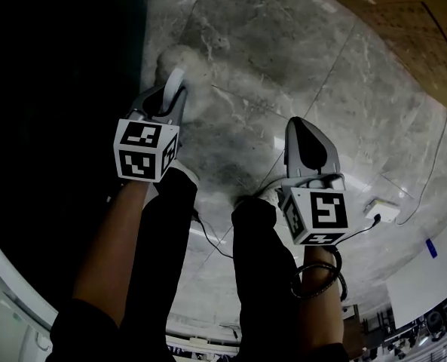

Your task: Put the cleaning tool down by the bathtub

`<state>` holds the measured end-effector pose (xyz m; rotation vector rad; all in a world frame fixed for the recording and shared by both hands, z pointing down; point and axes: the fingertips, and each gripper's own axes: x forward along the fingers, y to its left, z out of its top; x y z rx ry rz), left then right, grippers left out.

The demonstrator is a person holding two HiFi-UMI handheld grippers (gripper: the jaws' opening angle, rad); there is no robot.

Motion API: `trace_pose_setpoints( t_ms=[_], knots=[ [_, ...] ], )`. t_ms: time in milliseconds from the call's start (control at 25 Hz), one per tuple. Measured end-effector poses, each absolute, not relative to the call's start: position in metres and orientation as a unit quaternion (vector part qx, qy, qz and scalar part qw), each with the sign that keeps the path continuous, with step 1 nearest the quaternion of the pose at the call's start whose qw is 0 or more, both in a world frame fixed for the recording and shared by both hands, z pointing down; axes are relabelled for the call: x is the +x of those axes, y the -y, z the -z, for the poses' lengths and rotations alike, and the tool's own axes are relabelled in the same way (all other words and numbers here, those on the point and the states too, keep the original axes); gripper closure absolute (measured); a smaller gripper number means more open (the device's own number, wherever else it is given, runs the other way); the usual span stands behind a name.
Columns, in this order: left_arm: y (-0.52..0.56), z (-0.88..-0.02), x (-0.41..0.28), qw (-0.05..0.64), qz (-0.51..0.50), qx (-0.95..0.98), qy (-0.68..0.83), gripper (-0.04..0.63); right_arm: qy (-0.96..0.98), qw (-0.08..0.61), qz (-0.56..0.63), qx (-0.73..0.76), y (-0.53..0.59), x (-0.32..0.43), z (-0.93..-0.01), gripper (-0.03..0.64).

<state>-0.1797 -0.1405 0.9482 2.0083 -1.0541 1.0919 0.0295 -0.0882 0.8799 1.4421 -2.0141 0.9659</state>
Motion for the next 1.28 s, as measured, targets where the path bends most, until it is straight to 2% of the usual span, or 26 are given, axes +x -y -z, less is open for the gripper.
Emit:
trace_pose_setpoints(
  t_ms=[560,1280],
  knots=[
    [0.147,-1.009,-0.193,0.302,-0.435,0.751,0.394,0.506,0.73,0.241,-0.374,0.518,0.091,0.023,-0.95,0.594],
    [0.158,-1.05,-0.194,0.296,-0.443,0.753,0.385,0.509,0.733,0.241,-0.381,0.509,0.103,0.012,-0.991,0.594]
  ],
)
